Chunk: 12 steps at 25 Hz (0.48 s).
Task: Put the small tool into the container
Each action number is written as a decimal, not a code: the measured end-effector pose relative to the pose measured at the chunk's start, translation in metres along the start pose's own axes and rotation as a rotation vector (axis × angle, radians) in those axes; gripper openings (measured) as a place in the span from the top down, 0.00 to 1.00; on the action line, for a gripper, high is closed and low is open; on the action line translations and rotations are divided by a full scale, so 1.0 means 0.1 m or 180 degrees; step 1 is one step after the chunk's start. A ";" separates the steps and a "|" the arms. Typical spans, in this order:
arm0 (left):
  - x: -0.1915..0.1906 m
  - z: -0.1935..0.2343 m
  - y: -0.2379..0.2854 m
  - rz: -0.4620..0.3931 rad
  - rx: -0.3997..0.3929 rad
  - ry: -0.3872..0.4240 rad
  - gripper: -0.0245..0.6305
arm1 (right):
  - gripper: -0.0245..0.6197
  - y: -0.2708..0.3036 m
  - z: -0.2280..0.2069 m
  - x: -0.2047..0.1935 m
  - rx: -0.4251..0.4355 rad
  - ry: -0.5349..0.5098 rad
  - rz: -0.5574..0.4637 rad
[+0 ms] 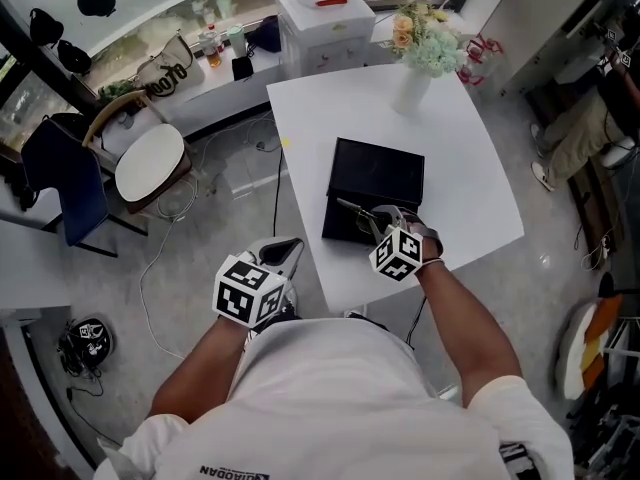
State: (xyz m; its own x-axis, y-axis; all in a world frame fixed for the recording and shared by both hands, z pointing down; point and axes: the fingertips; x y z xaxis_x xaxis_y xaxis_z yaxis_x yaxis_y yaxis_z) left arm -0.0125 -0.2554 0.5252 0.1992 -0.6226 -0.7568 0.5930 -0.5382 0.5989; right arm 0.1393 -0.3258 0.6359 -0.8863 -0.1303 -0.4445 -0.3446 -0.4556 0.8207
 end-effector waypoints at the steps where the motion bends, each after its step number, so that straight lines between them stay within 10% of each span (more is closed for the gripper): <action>1: 0.00 0.01 0.00 0.0001 0.0006 -0.0002 0.95 | 0.95 0.03 0.00 -0.01 -0.0008 -0.0069 0.0019; 12: -0.05 0.07 -0.03 0.0039 0.0068 -0.0033 0.95 | 0.95 0.26 -0.07 -0.05 -0.0133 -0.0384 0.0113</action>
State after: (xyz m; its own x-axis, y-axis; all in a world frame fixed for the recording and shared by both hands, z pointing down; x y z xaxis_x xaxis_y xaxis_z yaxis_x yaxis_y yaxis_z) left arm -0.0207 -0.2547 0.5294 0.1981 -0.6351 -0.7466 0.5738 -0.5424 0.6137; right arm 0.1376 -0.3432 0.6567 -0.9293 -0.0414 -0.3669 -0.3014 -0.4891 0.8185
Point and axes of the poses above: the fingertips, and each gripper's own axes: y forward along the fingers, z to its left, x out of its top, and after that the axes turned 6 degrees about x, right-handed
